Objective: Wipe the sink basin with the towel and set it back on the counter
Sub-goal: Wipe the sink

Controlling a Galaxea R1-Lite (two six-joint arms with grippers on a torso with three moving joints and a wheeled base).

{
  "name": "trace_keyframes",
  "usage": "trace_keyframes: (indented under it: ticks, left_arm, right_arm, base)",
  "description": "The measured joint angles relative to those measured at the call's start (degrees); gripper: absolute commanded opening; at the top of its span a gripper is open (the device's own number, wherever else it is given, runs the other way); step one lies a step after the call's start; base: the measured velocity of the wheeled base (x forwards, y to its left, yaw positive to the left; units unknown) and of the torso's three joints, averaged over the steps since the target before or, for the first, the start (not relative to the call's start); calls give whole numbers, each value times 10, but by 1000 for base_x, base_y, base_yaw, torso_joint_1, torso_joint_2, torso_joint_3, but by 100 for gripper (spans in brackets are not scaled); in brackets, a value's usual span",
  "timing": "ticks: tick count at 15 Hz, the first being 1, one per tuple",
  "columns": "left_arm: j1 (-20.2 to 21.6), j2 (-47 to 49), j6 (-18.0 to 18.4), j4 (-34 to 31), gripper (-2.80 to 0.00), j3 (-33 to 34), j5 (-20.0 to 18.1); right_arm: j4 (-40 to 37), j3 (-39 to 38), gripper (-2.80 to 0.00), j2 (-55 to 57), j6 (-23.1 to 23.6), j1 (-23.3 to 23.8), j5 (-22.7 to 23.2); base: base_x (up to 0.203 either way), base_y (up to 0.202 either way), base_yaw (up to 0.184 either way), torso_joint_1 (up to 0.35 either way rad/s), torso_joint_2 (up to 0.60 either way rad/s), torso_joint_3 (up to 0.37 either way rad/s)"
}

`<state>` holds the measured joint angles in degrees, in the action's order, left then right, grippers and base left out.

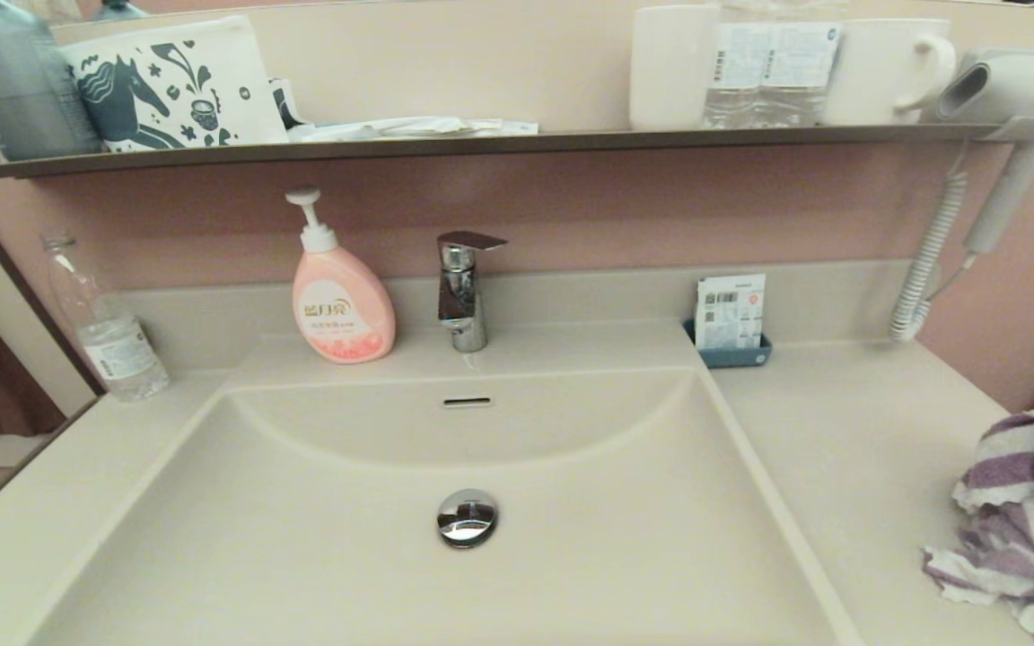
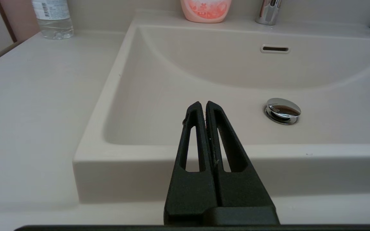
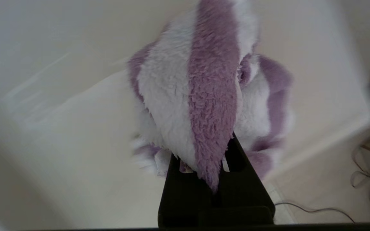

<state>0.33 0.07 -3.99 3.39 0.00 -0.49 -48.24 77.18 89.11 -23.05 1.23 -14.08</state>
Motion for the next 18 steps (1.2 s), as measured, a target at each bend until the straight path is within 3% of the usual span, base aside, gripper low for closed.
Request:
trace_keyframes:
  ticks: [3, 7, 8, 12, 18]
  left_arm:
    - [0, 0, 0, 0, -280, 0, 0]
    - [0, 0, 0, 0, -280, 0, 0]
    - [0, 0, 0, 0, -280, 0, 0]
    - [0, 0, 0, 0, -280, 0, 0]
    - [0, 0, 0, 0, -280, 0, 0]
  right_arm:
    - [4, -10, -280, 12, -61, -101, 4]
    - [6, -27, -280, 43, -151, -173, 7]
    - [5, -29, 0, 45, -157, -183, 8]
    - [-15, -21, 0, 25, -142, -187, -17]
    - [-113, 111, 0, -34, -113, -162, 2]
  base:
    - [0, 0, 0, 0, 0, 0]
    - [0, 0, 0, 0, 0, 0]
    - [0, 0, 0, 0, 0, 0]
    - [0, 0, 0, 0, 0, 0]
    - [0, 0, 0, 0, 0, 0]
